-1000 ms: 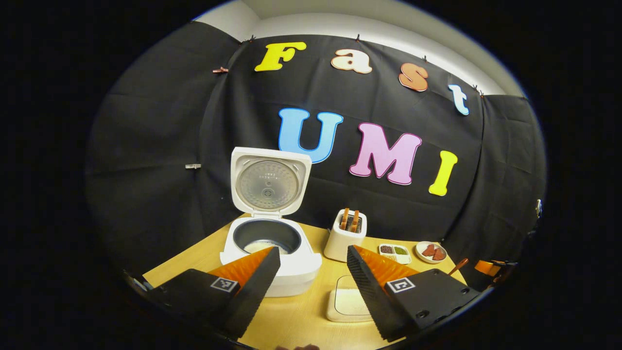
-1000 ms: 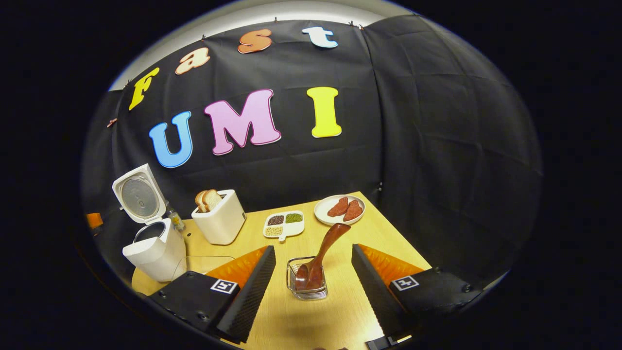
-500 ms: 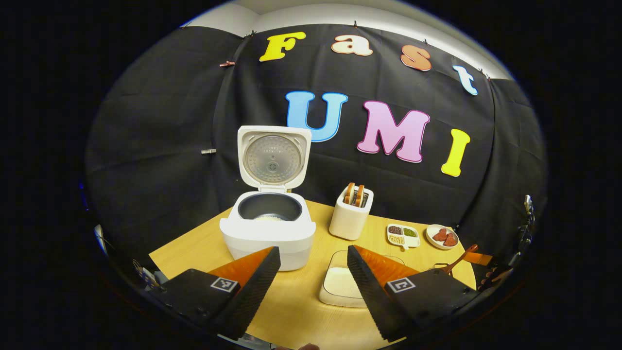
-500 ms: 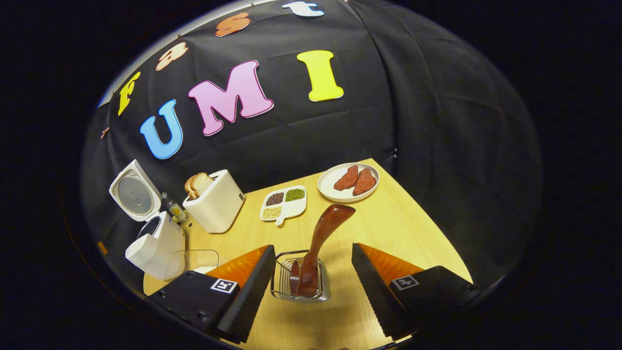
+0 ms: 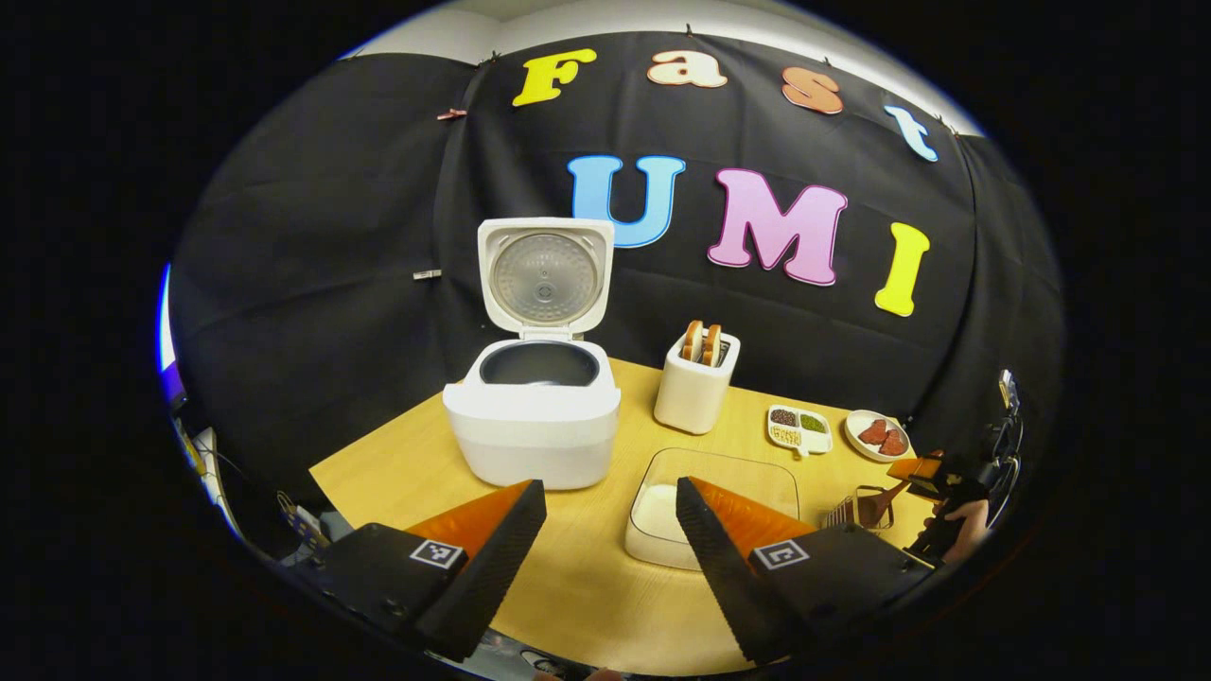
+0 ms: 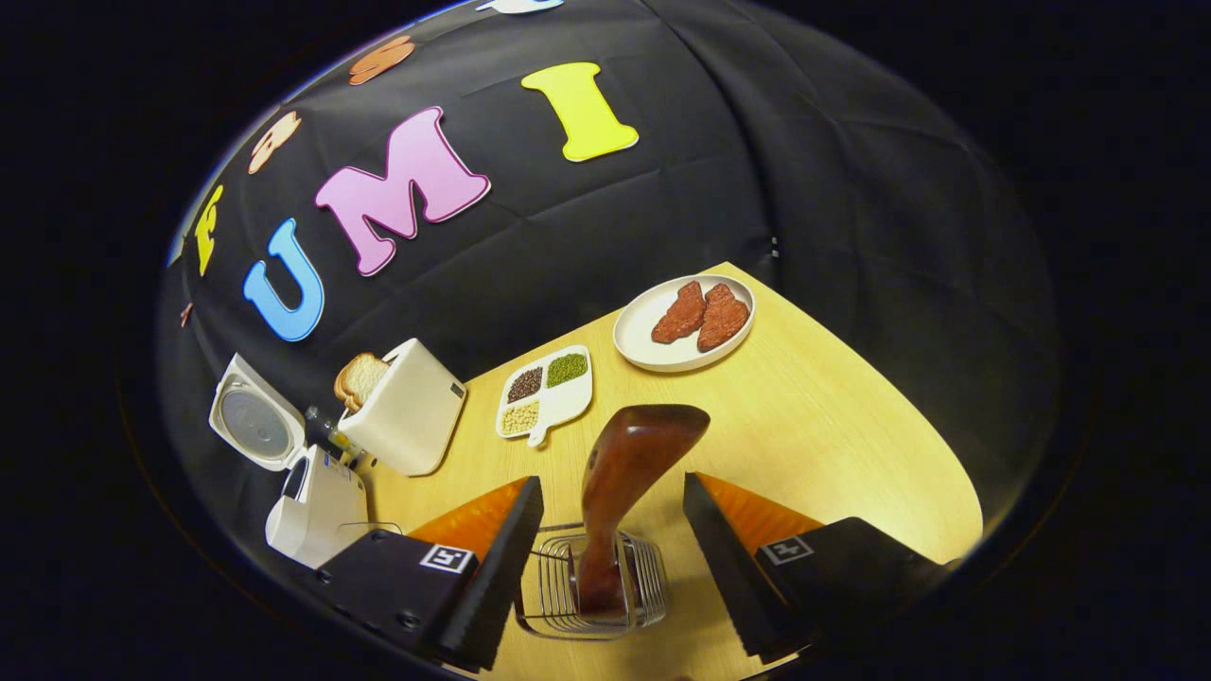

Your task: Close the left gripper, press the button to open the rice cooker; take a wooden spoon from the chopstick holder with the right hand, scoop a spoonful of rice and pour it into the rice cooker, then put the wooden spoon back into the chopstick holder.

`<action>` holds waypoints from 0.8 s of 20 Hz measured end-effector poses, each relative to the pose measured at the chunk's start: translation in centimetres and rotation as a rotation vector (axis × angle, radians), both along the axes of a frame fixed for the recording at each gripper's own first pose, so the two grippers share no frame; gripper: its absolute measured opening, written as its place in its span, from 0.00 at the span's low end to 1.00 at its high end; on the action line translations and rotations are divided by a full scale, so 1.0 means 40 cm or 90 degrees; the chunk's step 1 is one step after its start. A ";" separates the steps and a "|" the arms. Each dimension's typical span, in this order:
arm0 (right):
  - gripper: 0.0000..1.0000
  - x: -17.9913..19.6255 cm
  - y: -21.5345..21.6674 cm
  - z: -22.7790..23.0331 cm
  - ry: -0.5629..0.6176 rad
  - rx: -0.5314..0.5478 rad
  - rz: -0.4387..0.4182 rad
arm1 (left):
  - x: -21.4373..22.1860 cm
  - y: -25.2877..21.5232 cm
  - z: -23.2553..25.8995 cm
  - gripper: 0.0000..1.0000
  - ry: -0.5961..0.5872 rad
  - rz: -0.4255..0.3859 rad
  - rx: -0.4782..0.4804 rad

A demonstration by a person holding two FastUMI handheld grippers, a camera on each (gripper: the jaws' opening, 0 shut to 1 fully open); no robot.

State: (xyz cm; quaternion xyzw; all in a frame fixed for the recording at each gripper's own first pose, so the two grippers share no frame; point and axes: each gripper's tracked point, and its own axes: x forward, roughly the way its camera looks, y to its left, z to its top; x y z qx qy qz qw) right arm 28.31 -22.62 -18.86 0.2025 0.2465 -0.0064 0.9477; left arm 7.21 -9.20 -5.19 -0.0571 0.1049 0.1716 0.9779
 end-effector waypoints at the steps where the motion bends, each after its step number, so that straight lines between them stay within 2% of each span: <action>1: 0.89 0.010 0.004 -0.007 0.002 0.004 0.002 | -0.001 -0.001 -0.005 0.96 0.001 0.004 -0.001; 4: 0.75 0.024 0.013 -0.023 0.012 0.000 0.002 | 0.001 -0.005 -0.022 0.95 0.008 0.008 -0.008; 7: 0.27 0.034 0.013 -0.019 0.009 -0.007 -0.008 | 0.006 -0.012 -0.030 0.96 0.009 0.005 -0.019; 8: 0.15 0.040 0.018 -0.032 0.022 -0.001 -0.013 | 0.008 -0.014 -0.030 0.96 0.008 0.004 -0.023; 9: 0.24 0.038 0.019 -0.027 0.030 0.012 -0.016 | 0.006 -0.019 -0.028 0.96 0.005 0.001 -0.027; 12: 0.20 0.027 0.032 -0.017 0.029 0.000 -0.017 | -0.002 -0.011 -0.034 0.95 -0.005 0.001 -0.042; 16: 0.20 -0.002 0.054 0.040 0.008 -0.029 0.006 | -0.005 0.005 -0.042 0.96 -0.004 -0.015 -0.053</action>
